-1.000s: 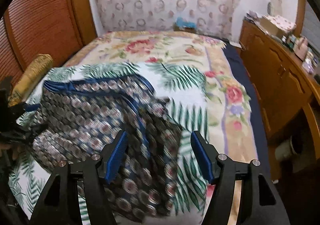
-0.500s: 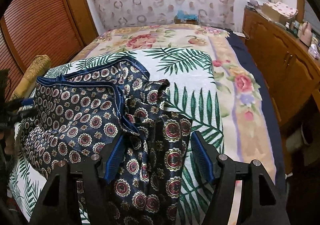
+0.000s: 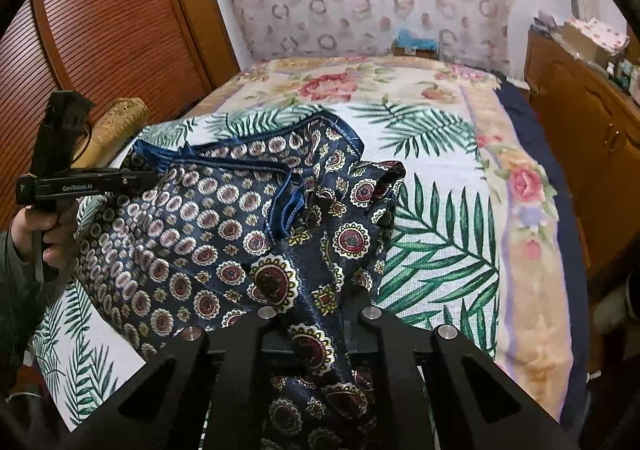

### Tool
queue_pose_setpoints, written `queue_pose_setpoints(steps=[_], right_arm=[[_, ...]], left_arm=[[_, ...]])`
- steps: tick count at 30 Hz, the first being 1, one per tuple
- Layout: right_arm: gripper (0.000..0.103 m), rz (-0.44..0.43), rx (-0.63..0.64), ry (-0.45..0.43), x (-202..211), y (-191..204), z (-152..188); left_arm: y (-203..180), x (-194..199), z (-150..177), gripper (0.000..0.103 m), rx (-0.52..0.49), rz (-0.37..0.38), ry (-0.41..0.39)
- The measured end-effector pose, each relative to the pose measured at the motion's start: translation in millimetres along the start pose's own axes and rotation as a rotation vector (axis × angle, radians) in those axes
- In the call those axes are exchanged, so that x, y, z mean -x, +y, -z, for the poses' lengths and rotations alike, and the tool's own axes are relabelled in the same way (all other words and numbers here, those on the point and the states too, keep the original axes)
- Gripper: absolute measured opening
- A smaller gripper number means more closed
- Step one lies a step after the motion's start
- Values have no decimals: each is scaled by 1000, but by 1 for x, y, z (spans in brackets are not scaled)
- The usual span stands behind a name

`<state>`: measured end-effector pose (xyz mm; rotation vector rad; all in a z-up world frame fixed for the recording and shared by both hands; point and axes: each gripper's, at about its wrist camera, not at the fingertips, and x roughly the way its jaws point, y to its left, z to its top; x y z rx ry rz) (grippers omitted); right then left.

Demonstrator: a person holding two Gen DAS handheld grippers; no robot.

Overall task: Fold small clothes
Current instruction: 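Lift the folded shirt with both grippers and carry it toward the wardrobe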

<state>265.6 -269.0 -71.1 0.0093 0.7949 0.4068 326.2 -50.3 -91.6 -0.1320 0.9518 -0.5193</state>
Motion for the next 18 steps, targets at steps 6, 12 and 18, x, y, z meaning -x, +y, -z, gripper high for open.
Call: queue_pose_setpoints(steps=[6, 12, 18], right_arm=[[9, 15, 22, -96, 23, 14, 0], [9, -10, 106, -173, 38, 49, -20], [9, -73, 236, -218, 25, 105, -51]], left_arm=[[-22, 58, 6, 6, -48, 35, -144], [-25, 128, 25, 6, -67, -17, -287], [7, 193, 46, 6, 2, -77, -397]])
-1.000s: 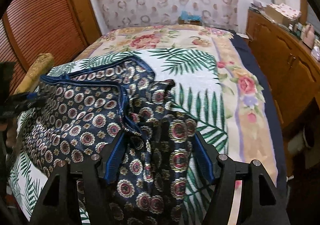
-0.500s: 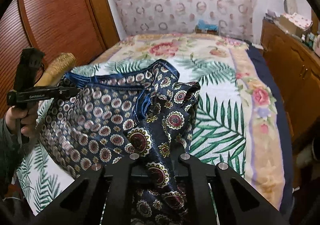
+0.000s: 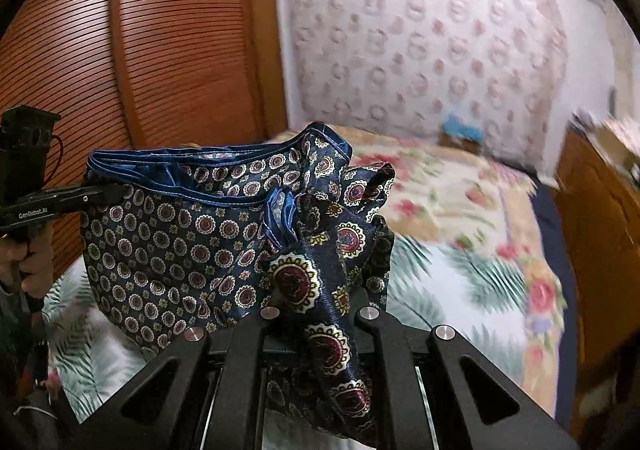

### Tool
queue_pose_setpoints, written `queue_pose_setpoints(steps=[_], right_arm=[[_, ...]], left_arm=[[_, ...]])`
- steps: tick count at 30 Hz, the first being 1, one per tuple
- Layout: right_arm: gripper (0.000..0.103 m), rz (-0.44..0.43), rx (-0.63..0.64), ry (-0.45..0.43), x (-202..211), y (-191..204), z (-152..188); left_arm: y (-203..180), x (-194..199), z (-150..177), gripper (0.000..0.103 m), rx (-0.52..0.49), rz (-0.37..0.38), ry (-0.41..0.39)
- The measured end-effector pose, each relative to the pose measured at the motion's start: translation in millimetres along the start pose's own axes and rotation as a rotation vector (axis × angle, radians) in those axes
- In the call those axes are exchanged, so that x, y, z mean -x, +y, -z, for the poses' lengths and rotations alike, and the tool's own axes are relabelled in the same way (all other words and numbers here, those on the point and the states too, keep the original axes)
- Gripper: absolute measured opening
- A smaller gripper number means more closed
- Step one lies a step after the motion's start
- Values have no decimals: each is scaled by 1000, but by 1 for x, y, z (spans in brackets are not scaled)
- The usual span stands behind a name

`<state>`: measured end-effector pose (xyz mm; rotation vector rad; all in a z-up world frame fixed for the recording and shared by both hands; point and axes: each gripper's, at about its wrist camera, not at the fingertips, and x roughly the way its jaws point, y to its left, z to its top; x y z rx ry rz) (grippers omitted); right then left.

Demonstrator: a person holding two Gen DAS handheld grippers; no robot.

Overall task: Fold small clothes
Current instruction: 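Lift the folded shirt with both grippers and carry it toward the wardrobe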

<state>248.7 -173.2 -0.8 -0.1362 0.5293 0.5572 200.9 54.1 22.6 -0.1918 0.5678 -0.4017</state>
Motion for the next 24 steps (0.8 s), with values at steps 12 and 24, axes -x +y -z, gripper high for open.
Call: queue_pose_setpoints(steps=[12, 24], right_arm=[[8, -163, 244, -44, -133, 68, -118], [9, -245, 414, 82, -315, 109, -167]], left_arm=[[121, 93, 3, 5, 143, -301, -147], [196, 86, 57, 5, 304, -400, -78]])
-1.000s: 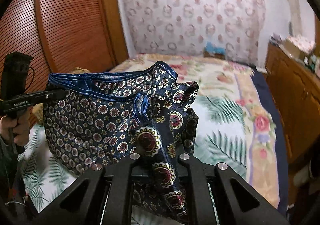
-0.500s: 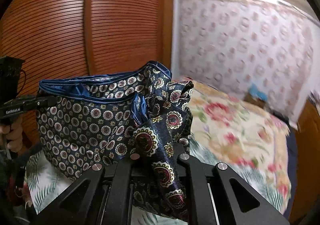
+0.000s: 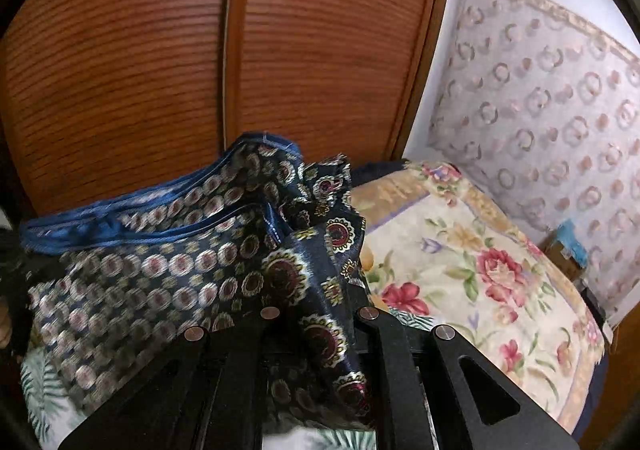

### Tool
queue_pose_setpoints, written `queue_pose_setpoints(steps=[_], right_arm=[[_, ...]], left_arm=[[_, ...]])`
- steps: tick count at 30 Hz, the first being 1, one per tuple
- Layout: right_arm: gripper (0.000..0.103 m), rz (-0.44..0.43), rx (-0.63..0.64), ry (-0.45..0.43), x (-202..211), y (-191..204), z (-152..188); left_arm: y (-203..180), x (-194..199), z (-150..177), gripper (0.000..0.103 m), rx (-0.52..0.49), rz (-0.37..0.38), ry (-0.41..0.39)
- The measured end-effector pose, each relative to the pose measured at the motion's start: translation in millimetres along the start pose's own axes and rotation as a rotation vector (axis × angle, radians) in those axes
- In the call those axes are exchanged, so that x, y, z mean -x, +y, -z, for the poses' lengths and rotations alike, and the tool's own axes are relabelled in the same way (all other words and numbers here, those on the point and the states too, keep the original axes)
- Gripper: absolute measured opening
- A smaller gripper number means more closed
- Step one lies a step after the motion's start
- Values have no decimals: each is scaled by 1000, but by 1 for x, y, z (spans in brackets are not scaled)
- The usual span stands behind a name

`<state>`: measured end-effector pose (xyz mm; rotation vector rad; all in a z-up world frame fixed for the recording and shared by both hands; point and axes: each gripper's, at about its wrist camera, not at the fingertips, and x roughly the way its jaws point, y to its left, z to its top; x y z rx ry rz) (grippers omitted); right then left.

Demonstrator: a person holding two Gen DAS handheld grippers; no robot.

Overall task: Fold small clothes
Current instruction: 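Lift the folded shirt with both grippers and carry it toward the wardrobe, then lower the folded shirt onto the bed corner and open both grippers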

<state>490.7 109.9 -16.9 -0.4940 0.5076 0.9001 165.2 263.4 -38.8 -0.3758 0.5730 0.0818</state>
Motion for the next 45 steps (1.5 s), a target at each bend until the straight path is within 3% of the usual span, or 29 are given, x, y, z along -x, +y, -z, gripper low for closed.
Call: queue_pose_setpoints(steps=[5, 8, 12, 13, 17, 22, 23, 25, 27, 30, 35, 40, 43, 45], right_arm=[[10, -26, -52, 13, -46, -15, -12], [14, -40, -94, -13, -53, -14, -24], [55, -30, -141, -19, -66, -13, -32], [57, -20, -149, -24, -65, -15, -32], [60, 97, -176, -80, -39, -9, -27], [62, 152, -183, -152, -7, 0, -21], [62, 155, -185, -166, -1, 4, -17], [62, 100, -180, -148, 6, 16, -7], [62, 45, -179, -98, -3, 23, 7], [62, 11, -198, -13, -22, 29, 26], [62, -36, -285, 76, -82, 17, 36], [62, -60, -317, 52, -94, 14, 33], [62, -50, -316, 32, -67, 22, 39], [62, -28, -312, 8, -26, 21, 53]], left_arm=[[12, -9, 6, 6, 7, -21, 16], [15, -3, 8, 6, 11, -24, 12], [14, -6, 8, 6, -1, -46, 22], [14, -9, 9, 6, -5, -60, 33], [15, -13, 10, 18, -18, -100, 47], [19, -8, 7, 37, -28, -122, 27], [19, -5, 7, 46, -33, -129, 18], [19, 1, 5, 50, -50, -137, -3], [18, 8, 4, 65, -64, -143, -15], [16, 15, 3, 76, -75, -126, -28], [2, 18, 4, 78, -98, -108, -17], [-22, 21, 7, 78, -144, -122, -7], [-36, 25, 8, 78, -169, -108, -14], [-48, 29, 9, 78, -187, -90, -20]])
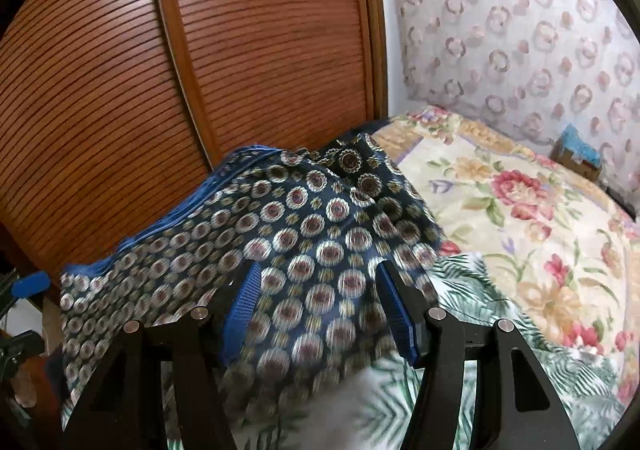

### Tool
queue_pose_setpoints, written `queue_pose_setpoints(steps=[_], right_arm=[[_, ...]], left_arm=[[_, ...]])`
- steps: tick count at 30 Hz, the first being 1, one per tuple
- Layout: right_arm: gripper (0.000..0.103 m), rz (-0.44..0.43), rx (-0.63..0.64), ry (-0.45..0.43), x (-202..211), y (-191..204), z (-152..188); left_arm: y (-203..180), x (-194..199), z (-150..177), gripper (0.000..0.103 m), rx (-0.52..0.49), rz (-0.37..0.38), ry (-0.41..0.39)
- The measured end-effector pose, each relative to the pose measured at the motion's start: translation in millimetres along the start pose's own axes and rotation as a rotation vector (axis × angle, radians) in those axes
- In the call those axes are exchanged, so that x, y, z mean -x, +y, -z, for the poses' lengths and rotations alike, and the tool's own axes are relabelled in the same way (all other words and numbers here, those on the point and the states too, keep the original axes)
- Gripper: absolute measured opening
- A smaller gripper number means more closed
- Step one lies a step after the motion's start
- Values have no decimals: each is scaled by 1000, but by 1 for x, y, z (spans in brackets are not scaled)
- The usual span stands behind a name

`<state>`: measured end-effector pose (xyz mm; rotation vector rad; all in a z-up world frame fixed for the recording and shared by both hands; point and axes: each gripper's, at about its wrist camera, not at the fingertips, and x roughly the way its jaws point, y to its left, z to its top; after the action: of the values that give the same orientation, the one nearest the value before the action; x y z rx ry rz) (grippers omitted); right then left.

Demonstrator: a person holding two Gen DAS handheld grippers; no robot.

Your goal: Fold small clothes

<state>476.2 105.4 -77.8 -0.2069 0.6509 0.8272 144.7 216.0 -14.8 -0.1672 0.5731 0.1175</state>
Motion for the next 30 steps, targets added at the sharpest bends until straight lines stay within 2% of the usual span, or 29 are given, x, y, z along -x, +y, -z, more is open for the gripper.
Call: queue_pose_setpoints(steps=[4, 14, 19, 25, 30], right_arm=[[62, 13, -12, -55, 62, 11, 28], [63, 126, -57, -156, 202, 35, 116], [77, 190, -86, -178, 255, 48, 150], [80, 260, -127, -231, 323, 68, 194], [80, 329, -145, -232, 360, 86, 227]], left_arm=[[-27, 13, -1, 78, -45, 26, -22], [-91, 55, 9, 79, -138, 105, -68], [-123, 73, 16, 79, -178, 145, -76], [-156, 87, 23, 79, -217, 159, -72], [-174, 99, 30, 79, -233, 190, -76]])
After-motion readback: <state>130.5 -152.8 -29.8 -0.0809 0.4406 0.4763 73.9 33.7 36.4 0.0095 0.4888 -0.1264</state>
